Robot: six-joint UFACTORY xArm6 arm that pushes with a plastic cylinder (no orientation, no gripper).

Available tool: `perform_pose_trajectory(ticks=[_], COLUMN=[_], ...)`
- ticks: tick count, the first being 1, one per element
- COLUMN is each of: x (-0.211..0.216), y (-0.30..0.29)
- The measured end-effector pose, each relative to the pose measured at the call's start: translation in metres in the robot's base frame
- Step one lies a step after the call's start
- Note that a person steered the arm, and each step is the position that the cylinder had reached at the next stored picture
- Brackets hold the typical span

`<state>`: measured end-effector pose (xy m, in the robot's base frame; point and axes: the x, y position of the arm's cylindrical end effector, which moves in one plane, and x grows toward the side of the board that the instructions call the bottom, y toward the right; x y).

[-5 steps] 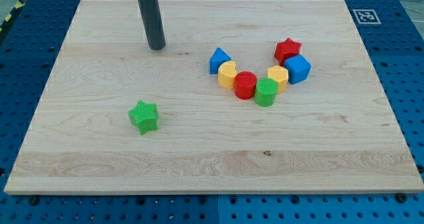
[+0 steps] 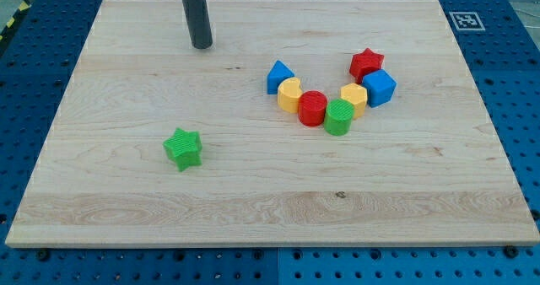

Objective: Move your arm to the top center of the board

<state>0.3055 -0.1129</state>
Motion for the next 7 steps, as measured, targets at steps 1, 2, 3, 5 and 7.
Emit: perform_pose_trajectory(ticks=[1, 2, 3, 5, 7], x=[-0.003, -0.004, -0.004, -0.017, -0.052], y=[0.0, 0.0, 0.0, 0.0, 0.026])
